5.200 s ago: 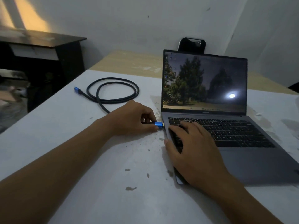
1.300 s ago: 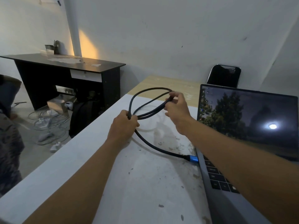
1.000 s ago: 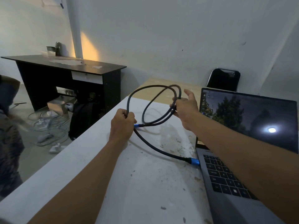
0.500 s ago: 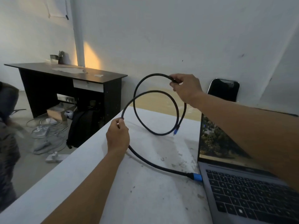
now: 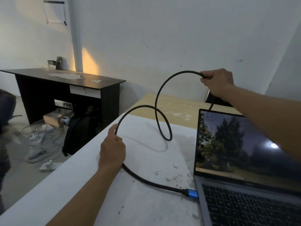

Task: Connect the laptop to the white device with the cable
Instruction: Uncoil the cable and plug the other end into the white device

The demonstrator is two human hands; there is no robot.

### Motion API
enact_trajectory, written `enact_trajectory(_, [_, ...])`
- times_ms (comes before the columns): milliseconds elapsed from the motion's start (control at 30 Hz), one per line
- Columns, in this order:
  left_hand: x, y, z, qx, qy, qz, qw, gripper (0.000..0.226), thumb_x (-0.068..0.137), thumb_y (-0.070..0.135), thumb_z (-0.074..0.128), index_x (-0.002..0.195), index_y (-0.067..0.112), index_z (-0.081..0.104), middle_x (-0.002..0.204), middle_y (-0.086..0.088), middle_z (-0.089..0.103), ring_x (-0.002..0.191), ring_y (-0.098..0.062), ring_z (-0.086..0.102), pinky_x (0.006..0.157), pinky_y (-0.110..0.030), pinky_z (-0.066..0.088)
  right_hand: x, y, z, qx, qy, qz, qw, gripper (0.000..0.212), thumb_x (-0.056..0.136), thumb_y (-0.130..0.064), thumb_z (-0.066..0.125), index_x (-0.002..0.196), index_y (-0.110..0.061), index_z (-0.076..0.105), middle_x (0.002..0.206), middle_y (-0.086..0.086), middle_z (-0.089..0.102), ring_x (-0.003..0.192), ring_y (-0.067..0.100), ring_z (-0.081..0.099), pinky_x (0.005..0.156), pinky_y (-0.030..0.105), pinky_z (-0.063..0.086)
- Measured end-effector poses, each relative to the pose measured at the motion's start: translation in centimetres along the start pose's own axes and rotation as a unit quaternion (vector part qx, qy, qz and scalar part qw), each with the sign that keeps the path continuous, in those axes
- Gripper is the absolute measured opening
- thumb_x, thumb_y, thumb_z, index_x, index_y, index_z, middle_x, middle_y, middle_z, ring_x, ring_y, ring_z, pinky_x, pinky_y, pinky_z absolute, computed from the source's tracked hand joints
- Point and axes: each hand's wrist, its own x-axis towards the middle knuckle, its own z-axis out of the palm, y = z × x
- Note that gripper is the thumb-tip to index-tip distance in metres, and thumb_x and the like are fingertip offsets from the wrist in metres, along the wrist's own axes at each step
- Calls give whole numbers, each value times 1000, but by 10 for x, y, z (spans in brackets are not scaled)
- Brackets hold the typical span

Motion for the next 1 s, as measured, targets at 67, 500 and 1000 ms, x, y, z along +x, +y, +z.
enact_trajectory(67, [-1, -1, 2, 25, -10, 16, 1000, 57, 100, 9, 36, 149, 36, 44, 107, -3, 64, 99, -26, 58, 83, -40, 47, 2, 17, -16, -21, -3, 3, 1000, 32, 92, -22, 66, 124, -20, 68, 119, 5, 70, 100, 15, 61, 93, 19, 43])
enact_trajectory(500, [-48, 85, 67, 262, -141, 534, 792, 42, 103, 39, 38, 138, 31, 60, 147, 8, 57, 140, -21, 43, 109, -44, 33, -10, 99, -110, -41, -4, 16, 999, 33, 89, -22, 69, 121, -21, 69, 118, 5, 71, 104, 14, 62, 99, 19, 40])
enact_trajectory(1000, [6, 92, 156, 551, -48, 407, 727, 20, 91, 22, 62, 88, 28, 80, 80, 3, 74, 85, -23, 60, 69, -36, 36, -56, 211, -211, -32, 15, 146, 989, 35, 89, -21, 70, 123, -17, 68, 109, 9, 70, 84, 23, 64, 87, 21, 43])
